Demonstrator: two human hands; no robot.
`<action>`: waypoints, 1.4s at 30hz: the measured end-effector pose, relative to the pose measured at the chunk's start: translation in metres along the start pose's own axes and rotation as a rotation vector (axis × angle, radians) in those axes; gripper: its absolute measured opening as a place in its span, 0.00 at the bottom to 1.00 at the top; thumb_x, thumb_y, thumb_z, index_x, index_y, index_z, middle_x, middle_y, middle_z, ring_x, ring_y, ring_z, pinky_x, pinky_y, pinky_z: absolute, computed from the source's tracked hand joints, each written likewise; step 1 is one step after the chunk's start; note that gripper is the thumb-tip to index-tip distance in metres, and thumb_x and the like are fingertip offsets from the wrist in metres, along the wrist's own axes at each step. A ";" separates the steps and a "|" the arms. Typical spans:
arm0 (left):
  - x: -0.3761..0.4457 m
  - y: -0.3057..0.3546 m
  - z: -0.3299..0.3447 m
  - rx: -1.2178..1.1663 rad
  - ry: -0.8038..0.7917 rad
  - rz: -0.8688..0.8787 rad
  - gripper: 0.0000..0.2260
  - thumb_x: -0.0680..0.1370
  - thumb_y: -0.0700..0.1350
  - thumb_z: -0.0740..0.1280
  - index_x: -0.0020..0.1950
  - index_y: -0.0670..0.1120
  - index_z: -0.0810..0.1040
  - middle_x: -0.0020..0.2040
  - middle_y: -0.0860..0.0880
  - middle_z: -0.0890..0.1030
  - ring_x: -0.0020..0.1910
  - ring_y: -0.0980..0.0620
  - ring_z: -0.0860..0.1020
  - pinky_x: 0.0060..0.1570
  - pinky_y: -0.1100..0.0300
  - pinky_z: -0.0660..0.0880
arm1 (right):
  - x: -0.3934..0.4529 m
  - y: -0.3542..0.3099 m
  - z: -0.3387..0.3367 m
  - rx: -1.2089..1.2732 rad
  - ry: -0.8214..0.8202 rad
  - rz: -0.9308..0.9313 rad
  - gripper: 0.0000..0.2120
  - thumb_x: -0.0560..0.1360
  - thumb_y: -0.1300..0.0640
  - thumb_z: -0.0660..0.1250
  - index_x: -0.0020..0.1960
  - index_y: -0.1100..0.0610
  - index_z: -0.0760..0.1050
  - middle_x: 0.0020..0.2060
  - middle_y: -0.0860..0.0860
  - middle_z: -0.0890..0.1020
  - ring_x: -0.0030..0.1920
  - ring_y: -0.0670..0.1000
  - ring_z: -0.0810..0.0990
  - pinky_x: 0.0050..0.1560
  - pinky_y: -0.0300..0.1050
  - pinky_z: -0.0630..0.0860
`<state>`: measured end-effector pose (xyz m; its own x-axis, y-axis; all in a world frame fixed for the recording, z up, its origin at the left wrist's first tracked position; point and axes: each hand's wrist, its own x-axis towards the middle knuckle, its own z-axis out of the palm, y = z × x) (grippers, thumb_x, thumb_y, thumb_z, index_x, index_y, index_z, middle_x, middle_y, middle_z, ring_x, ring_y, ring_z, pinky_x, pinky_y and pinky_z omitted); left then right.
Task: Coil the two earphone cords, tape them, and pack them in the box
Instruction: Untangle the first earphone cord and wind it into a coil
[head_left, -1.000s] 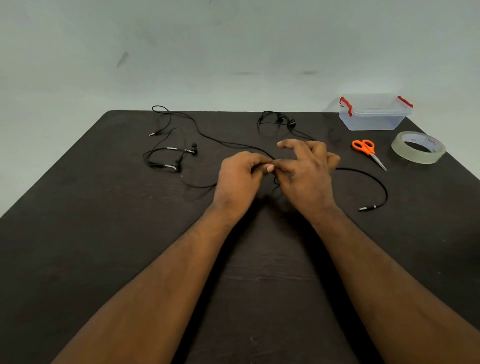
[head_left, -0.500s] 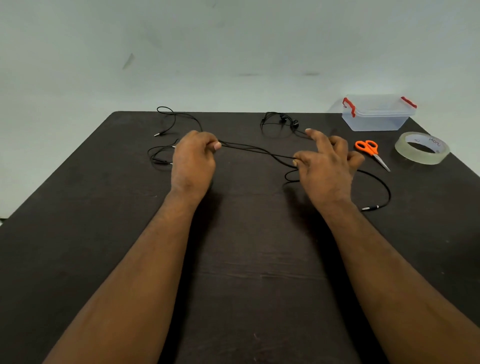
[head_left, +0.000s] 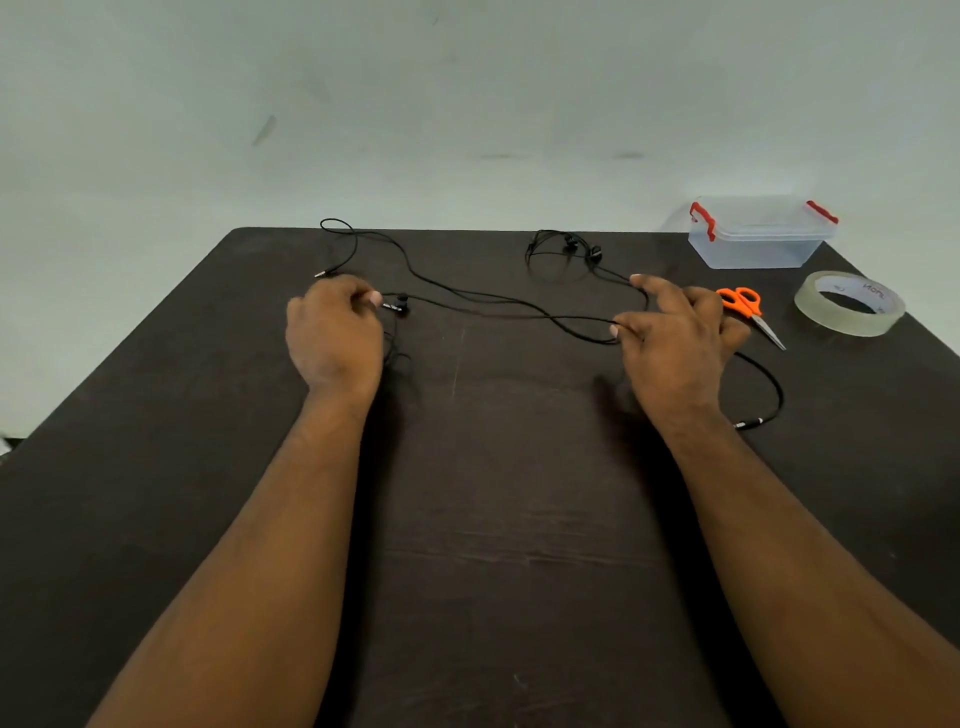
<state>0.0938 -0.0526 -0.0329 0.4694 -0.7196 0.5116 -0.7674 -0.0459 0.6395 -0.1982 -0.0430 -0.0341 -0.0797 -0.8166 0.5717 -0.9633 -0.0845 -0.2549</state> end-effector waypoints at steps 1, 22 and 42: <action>-0.002 0.006 0.002 0.019 -0.031 0.003 0.09 0.76 0.46 0.66 0.53 0.50 0.82 0.54 0.49 0.82 0.52 0.42 0.79 0.48 0.52 0.75 | 0.000 -0.002 0.002 0.009 0.005 -0.014 0.03 0.71 0.54 0.73 0.44 0.49 0.85 0.65 0.42 0.75 0.60 0.56 0.68 0.53 0.52 0.57; -0.059 0.073 0.027 -0.167 -0.305 0.361 0.05 0.76 0.50 0.69 0.49 0.54 0.84 0.44 0.54 0.84 0.44 0.53 0.81 0.40 0.57 0.77 | -0.008 -0.024 0.009 0.072 0.051 -0.307 0.05 0.70 0.48 0.72 0.45 0.45 0.84 0.58 0.42 0.80 0.55 0.55 0.72 0.48 0.47 0.53; -0.026 0.047 0.000 0.034 0.180 0.394 0.12 0.73 0.43 0.69 0.56 0.51 0.82 0.56 0.52 0.81 0.52 0.44 0.76 0.45 0.54 0.70 | -0.005 -0.014 0.009 0.074 0.037 -0.221 0.03 0.71 0.51 0.73 0.42 0.49 0.84 0.45 0.43 0.82 0.49 0.54 0.72 0.47 0.45 0.49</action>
<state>0.0455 -0.0366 -0.0164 0.2045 -0.5542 0.8069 -0.9156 0.1833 0.3580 -0.1815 -0.0429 -0.0408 0.1204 -0.7521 0.6480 -0.9371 -0.3016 -0.1758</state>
